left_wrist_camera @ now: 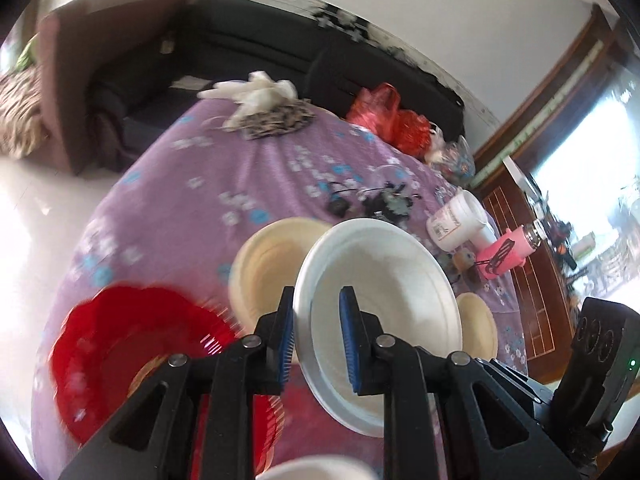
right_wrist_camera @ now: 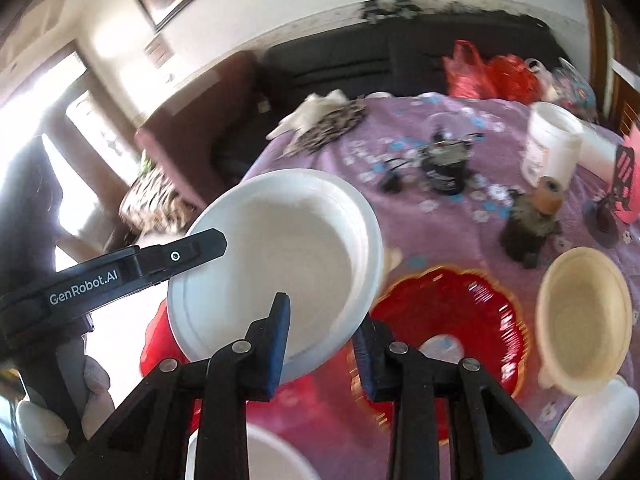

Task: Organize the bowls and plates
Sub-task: 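Carry the white plate with the left tool over the large red scalloped plate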

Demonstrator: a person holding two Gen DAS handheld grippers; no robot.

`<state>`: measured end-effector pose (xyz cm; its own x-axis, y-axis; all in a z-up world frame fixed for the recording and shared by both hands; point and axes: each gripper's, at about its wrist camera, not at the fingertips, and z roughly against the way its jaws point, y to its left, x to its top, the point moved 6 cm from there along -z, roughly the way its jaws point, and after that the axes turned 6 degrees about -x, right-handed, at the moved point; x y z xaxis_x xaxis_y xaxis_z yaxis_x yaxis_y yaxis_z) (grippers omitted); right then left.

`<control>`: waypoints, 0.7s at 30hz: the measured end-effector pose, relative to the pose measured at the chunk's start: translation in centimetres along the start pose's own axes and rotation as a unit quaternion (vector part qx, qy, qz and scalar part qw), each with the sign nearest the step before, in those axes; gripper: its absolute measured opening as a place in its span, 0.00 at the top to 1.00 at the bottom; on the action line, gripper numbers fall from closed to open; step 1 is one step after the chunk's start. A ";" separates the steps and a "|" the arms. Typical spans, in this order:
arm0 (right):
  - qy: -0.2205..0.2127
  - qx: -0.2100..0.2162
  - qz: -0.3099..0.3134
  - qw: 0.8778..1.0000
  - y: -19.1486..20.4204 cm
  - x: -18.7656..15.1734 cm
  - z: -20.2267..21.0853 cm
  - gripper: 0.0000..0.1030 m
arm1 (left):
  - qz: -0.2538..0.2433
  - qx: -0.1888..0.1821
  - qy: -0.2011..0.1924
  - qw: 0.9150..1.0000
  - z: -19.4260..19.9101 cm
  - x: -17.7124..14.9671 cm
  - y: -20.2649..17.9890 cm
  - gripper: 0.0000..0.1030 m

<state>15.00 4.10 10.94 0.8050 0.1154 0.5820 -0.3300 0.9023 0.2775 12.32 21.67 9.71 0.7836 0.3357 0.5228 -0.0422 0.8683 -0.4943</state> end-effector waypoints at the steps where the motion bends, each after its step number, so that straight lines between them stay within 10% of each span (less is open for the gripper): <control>1: 0.004 0.004 0.009 1.000 1.0 -0.7 -0.2 0.68 | 0.006 0.004 -0.004 1.000 0.7 -0.6 0.9 0.81; 21: 0.093 0.016 0.099 0.991 10.5 -7.5 -7.2 0.68 | 0.124 0.026 -0.041 0.991 4.1 -7.8 13.4 0.80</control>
<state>9.06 15.70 4.03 0.7985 0.3663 0.4777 -0.5036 0.8412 0.1969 3.09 32.20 1.84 0.6919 0.5674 0.4465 -0.2597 0.7726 -0.5793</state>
